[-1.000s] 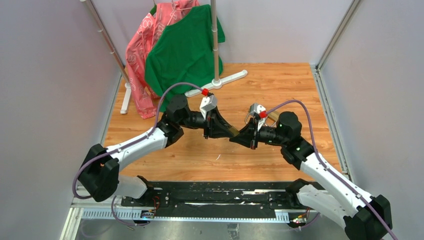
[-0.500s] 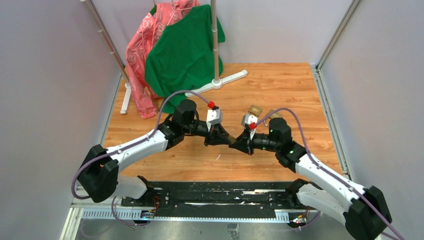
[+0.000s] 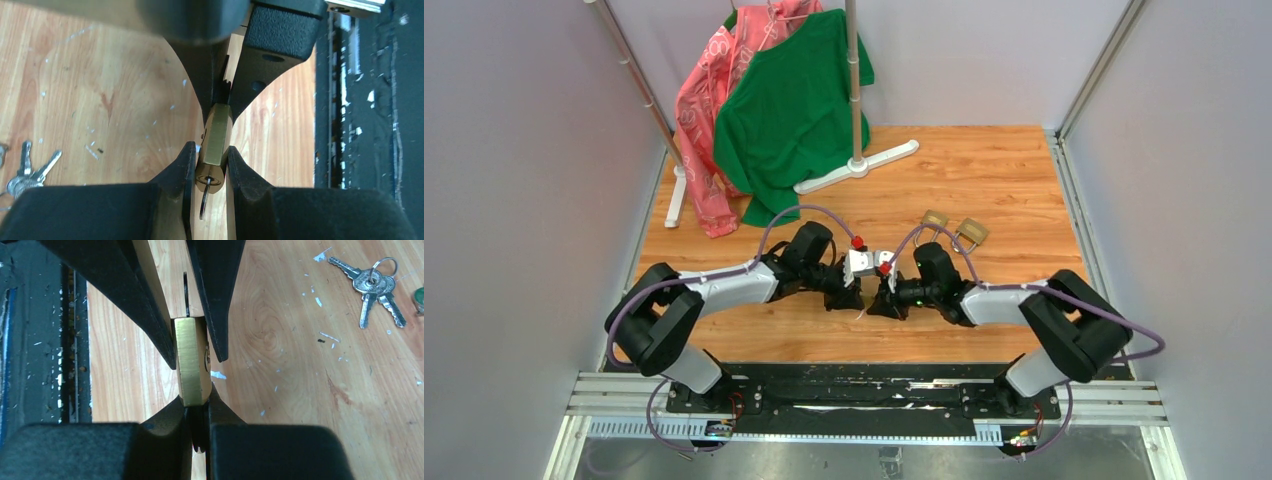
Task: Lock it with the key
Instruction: Lock the lock.
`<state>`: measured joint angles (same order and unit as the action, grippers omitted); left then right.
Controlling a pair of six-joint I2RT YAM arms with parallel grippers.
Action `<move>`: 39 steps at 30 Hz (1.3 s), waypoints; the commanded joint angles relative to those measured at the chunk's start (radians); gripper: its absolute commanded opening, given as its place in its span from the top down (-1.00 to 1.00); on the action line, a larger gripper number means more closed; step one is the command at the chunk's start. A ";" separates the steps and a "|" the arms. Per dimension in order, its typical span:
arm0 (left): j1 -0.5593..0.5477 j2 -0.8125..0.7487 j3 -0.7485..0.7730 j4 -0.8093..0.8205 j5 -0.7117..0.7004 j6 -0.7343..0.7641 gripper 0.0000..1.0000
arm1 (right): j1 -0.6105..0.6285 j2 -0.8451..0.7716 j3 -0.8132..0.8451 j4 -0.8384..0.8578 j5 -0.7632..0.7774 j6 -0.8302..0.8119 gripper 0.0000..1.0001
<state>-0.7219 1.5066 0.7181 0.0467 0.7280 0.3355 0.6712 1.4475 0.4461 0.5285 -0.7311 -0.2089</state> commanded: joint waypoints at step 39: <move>0.111 -0.043 -0.167 1.037 0.063 -0.844 1.00 | -0.286 -0.631 0.193 -0.554 -0.113 0.331 -0.35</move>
<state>-0.6163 1.5135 0.5476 0.7635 0.8036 -0.2279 0.4042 0.8909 0.6651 0.0261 -0.7708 -0.0280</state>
